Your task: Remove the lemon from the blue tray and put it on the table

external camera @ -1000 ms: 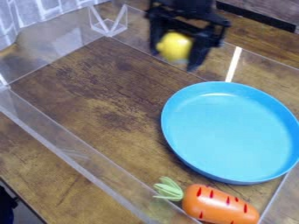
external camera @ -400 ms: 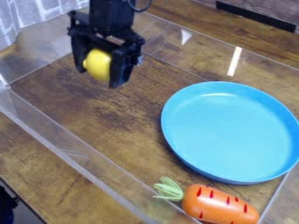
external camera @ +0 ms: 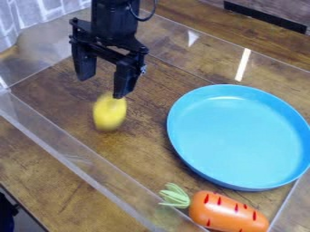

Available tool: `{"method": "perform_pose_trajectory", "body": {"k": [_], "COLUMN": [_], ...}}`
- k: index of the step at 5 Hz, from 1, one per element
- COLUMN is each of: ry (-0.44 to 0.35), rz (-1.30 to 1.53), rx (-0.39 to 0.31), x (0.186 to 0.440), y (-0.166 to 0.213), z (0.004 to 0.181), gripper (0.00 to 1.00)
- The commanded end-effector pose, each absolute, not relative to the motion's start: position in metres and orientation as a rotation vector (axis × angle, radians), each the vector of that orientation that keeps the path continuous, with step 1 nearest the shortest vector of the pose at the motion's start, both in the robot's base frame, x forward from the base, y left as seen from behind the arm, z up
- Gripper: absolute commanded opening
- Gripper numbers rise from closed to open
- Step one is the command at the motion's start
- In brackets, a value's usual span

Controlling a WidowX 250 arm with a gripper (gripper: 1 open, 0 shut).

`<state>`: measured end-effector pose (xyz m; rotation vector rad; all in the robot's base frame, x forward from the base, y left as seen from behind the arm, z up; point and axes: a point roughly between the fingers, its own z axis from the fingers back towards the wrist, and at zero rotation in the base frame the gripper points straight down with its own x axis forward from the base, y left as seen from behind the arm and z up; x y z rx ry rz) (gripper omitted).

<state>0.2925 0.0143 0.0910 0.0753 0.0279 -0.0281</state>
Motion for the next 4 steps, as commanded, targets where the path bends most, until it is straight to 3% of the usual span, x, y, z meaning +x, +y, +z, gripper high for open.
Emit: {"method": "perform_pose_trajectory", "body": {"k": [1,4], "ry": [-0.004,-0.006], "rz": [-0.028,-0.04], "rx": [0.067,0.055], "x": [0.299,0.315], "y": [0.013,0.016], "z": [0.097,0.09], "gripper": [1.0,1.0]}}
